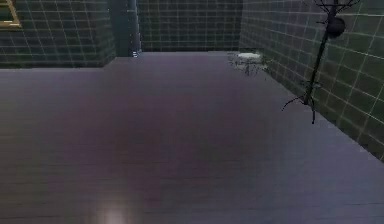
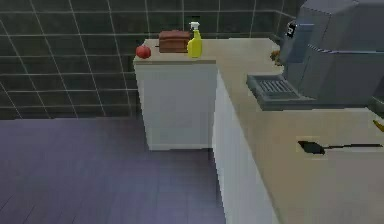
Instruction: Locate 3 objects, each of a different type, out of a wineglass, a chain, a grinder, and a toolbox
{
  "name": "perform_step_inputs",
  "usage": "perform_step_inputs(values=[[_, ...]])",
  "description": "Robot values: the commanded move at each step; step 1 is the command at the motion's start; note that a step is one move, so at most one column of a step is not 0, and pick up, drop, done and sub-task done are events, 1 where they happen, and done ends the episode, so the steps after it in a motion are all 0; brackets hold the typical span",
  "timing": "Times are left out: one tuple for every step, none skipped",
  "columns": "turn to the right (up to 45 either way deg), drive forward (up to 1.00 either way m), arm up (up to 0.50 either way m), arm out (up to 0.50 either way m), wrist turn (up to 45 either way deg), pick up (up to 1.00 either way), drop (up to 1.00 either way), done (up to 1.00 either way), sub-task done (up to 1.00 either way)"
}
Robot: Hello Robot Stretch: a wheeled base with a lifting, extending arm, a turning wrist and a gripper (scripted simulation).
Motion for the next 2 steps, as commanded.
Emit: perform_step_inputs(values=[[0.0,0.25,0.0,0.0,0.0,0.0,0.0,0.0,0.0],[-45.0,0.0,0.0,0.0,0.0,0.0,0.0,0.0,0.0]])
